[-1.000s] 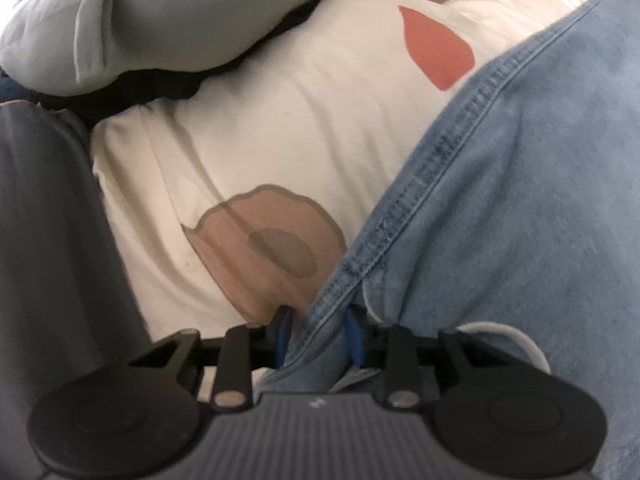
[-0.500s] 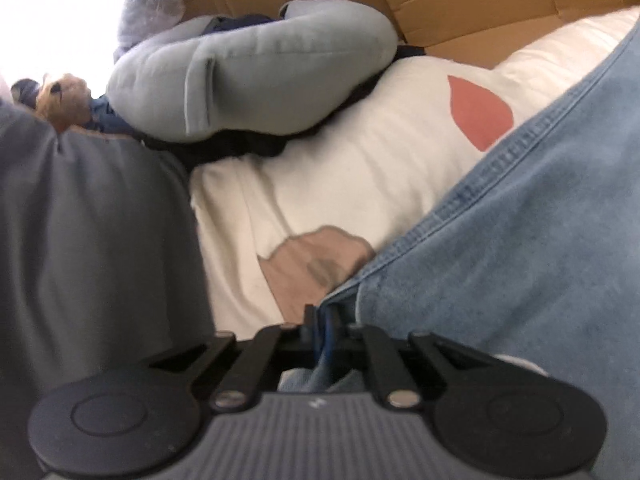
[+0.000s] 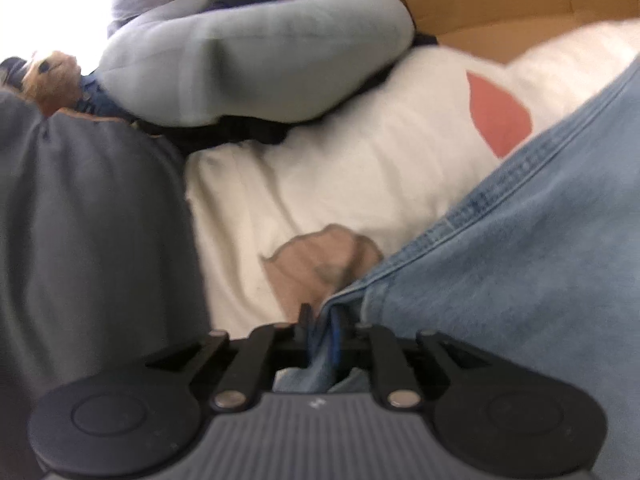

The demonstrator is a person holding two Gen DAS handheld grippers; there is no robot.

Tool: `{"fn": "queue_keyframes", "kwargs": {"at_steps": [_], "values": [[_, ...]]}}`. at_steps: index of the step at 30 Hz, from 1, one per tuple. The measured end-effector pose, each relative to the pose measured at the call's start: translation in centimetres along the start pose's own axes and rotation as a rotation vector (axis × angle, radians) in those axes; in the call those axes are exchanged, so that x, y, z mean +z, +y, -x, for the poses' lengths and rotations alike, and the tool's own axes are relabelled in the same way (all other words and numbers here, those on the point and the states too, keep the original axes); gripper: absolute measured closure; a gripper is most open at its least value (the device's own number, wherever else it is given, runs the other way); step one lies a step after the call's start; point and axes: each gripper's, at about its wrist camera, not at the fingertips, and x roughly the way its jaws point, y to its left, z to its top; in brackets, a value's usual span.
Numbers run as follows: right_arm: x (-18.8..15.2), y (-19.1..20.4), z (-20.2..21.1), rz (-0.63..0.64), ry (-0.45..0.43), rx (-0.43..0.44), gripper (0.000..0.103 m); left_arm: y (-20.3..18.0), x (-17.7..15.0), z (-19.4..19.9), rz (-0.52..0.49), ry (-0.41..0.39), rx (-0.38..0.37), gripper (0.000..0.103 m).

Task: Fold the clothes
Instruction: 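Pinch the denim side seam with the left gripper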

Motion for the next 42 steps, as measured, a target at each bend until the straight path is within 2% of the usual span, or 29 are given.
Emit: {"fn": "queue_keyframes", "kwargs": {"at_steps": [5, 7, 13, 16, 19, 26, 30, 33, 36, 40, 42], "values": [[-0.4, -0.9, 1.1, -0.008, -0.003, -0.002, 0.04, 4.3, -0.4, 2.0, 0.068, -0.005, -0.016, 0.089], [-0.6, -1.1, 1.6, 0.002, -0.003, -0.004, 0.04, 4.9, -0.4, 1.8, 0.051, 0.017, -0.018, 0.089], [-1.2, -1.7, 3.7, -0.009, -0.018, 0.015, 0.04, 4.3, -1.8, 1.2, 0.061, 0.058, -0.091, 0.091], [-2.1, -1.6, 4.0, -0.007, -0.004, 0.029, 0.04, 2.9, -3.0, 0.1, 0.04, 0.11, -0.109, 0.098], [-3.1, -1.4, 4.0, -0.006, 0.015, 0.04, 0.04, 1.9, -3.7, -1.6, 0.032, 0.149, -0.103, 0.099], [-5.6, -1.5, 2.1, -0.007, 0.079, 0.014, 0.04, -0.4, -3.6, -4.7, -0.056, 0.19, 0.02, 0.1], [-5.6, -1.3, 1.7, 0.02, 0.069, -0.023, 0.039, -0.4, -3.6, -5.4, -0.091, 0.201, 0.123, 0.1], [-5.4, -1.1, 1.6, 0.031, 0.072, -0.05, 0.04, 0.1, -3.2, -5.2, -0.038, 0.216, 0.116, 0.1], [-5.3, -1.2, 1.7, 0.04, 0.072, -0.063, 0.04, 0.4, -2.7, -3.9, -0.046, 0.205, 0.111, 0.1], [-5.2, -1.3, 2.0, 0.048, 0.069, -0.079, 0.045, 1.8, -1.9, -1.5, 0.004, 0.168, 0.121, 0.098], [-4.9, -1.1, 2.7, 0.035, 0.056, -0.087, 0.046, 2.2, -1.1, 0.0, 0.027, 0.131, 0.127, 0.094]]}}
